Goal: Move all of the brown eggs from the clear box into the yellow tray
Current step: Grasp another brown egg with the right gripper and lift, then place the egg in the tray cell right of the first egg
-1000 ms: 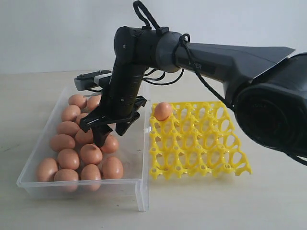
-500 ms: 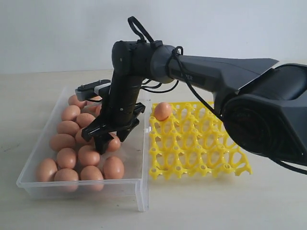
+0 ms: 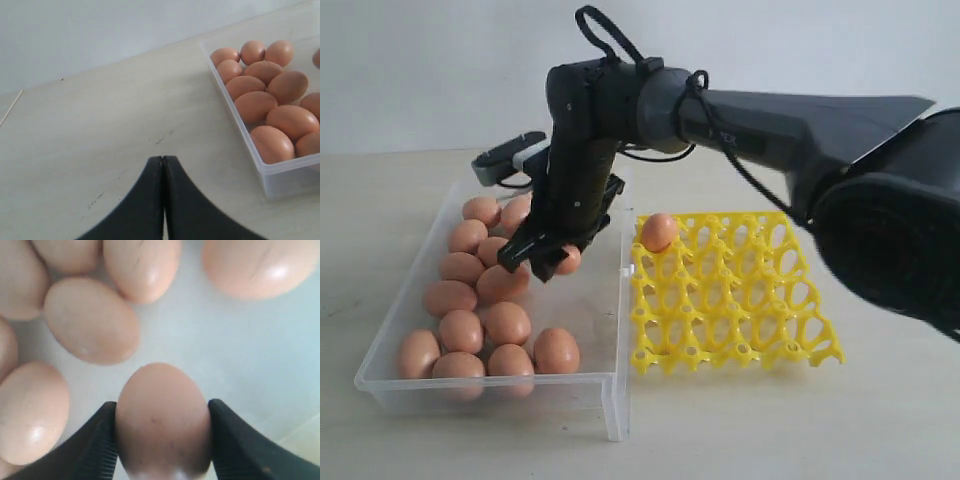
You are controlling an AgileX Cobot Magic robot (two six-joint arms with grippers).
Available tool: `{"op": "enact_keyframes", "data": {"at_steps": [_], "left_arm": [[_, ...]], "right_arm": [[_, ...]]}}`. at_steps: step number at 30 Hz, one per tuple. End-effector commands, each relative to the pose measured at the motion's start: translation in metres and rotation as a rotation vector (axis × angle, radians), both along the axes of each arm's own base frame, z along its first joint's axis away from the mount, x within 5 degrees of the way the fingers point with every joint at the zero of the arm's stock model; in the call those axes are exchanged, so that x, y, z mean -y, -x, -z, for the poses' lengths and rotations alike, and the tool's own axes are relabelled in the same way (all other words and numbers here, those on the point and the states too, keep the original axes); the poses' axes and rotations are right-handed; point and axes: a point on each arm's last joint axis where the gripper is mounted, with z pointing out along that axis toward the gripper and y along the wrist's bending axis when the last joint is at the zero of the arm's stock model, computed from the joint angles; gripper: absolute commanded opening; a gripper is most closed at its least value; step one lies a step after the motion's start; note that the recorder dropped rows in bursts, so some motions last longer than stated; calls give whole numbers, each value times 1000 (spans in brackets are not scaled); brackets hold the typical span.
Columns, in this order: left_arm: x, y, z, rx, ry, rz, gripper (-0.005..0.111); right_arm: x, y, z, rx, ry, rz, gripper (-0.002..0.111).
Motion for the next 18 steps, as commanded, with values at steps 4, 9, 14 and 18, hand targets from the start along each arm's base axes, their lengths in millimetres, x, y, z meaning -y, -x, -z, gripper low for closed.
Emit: {"op": "enact_keyframes", "data": {"at_steps": [4, 9, 14, 18], "left_arm": [[0, 0, -2, 18, 6, 1, 0], [0, 0, -2, 18, 6, 1, 0], [0, 0, -2, 18, 6, 1, 0], [0, 0, -2, 18, 6, 1, 0]], "right_arm": [[41, 6, -57, 425, -255, 166, 0], [90, 18, -52, 531, -395, 315, 0], [135, 21, -27, 498, -449, 468, 0], [161, 20, -7, 495, -495, 550, 0]]}}
